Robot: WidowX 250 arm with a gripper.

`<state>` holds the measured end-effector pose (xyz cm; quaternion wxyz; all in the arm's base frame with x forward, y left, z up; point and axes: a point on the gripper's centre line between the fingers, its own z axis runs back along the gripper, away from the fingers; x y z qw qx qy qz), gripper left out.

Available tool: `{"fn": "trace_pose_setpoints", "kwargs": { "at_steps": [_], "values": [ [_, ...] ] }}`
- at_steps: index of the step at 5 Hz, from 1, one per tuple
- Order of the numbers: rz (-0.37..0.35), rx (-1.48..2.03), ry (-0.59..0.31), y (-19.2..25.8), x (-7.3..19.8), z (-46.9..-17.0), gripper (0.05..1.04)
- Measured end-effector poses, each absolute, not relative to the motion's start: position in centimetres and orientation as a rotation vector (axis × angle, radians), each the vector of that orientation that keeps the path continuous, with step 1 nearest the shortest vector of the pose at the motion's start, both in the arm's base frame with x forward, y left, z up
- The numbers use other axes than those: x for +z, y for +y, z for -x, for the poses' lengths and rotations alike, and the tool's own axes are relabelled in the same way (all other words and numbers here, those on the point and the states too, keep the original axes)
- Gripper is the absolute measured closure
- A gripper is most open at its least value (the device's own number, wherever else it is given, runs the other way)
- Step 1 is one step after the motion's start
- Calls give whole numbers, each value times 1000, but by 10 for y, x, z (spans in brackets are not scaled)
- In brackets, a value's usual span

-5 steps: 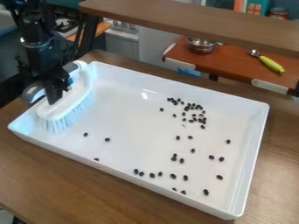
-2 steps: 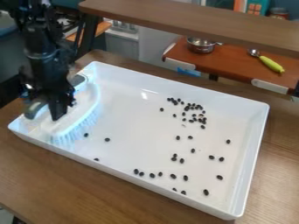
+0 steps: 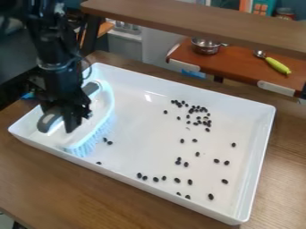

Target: Sweep into pile

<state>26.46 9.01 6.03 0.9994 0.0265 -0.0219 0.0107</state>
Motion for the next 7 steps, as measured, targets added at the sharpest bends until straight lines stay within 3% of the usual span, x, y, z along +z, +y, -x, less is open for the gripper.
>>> {"fn": "trace_pose_setpoints", "kwargs": {
  "at_steps": [1,4,7],
  "values": [
    [-39,59,-75,72,59,-270,594],
    [64,166,-5,1,59,-274,594],
    [125,143,-17,-68,58,-273,595]
  ]
}}
